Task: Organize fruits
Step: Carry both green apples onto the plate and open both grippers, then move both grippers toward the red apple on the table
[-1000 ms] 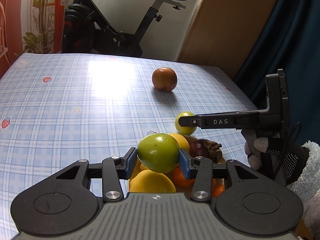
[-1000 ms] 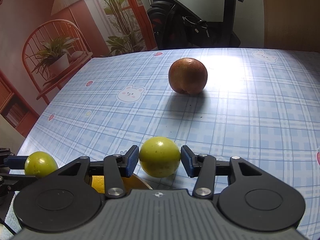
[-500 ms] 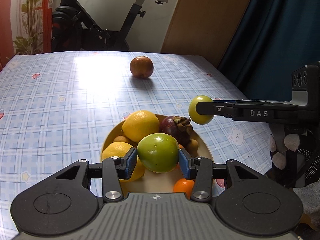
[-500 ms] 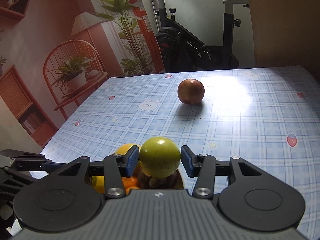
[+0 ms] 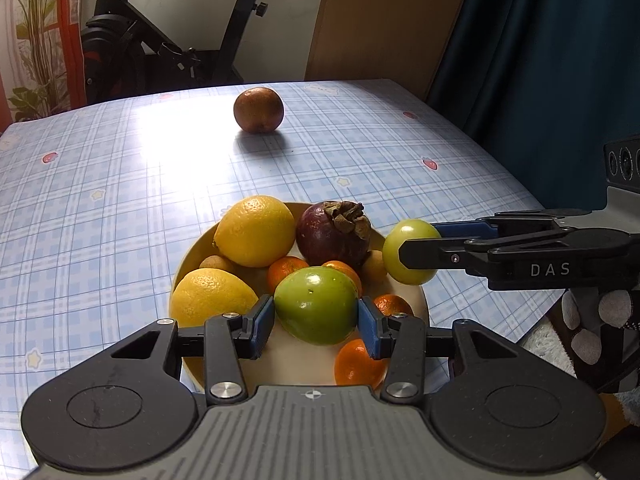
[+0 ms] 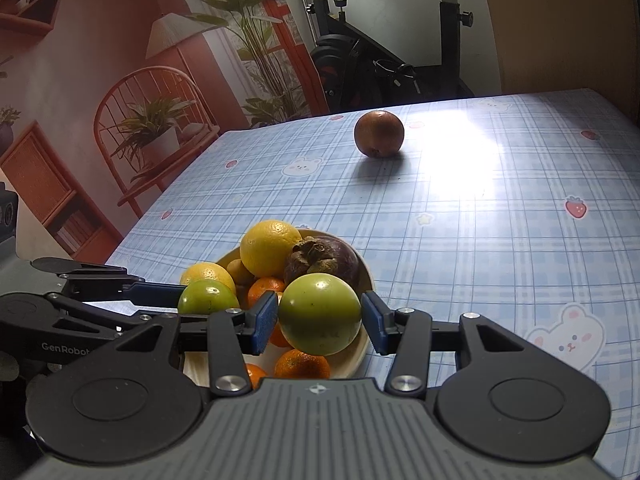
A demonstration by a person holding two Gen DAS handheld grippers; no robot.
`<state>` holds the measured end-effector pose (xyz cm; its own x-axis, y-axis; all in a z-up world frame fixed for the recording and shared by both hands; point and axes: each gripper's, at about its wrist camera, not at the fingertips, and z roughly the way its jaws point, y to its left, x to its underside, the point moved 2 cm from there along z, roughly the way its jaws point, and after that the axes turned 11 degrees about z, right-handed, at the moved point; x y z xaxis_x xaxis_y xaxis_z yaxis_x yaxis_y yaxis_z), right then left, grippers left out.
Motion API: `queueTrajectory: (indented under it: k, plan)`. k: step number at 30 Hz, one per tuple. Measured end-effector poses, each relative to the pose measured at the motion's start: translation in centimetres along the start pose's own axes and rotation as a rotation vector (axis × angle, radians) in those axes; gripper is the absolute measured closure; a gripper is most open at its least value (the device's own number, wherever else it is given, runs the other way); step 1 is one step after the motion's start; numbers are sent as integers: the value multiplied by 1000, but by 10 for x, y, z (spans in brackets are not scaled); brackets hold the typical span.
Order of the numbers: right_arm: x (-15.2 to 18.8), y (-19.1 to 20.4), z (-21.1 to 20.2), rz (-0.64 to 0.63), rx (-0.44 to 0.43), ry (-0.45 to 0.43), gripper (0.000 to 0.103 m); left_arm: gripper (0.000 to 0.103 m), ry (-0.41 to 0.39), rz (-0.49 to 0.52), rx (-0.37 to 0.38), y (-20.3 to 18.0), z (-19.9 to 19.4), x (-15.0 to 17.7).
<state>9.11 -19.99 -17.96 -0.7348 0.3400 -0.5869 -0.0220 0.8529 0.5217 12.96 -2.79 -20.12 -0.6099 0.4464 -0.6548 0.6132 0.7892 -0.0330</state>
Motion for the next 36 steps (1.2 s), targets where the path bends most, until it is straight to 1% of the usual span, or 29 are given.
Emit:
queueTrajectory:
  k: [8, 15, 18, 26, 36]
  plan:
    - [2, -2, 12, 10, 11, 25, 54, 55, 29, 11, 1, 1, 14, 2]
    - [1, -6, 15, 23, 12, 33, 54, 55, 0, 16, 8, 1, 13, -3]
    - [2, -5, 15, 17, 12, 39, 53, 55, -17, 3, 7, 3, 10, -4]
    - [-6, -6, 2, 27, -3, -9, 52, 55, -59, -34, -18, 12, 0, -9]
    - [-24, -3, -1, -22, 35, -67, 52, 55, -133, -76, -81, 35, -16, -27]
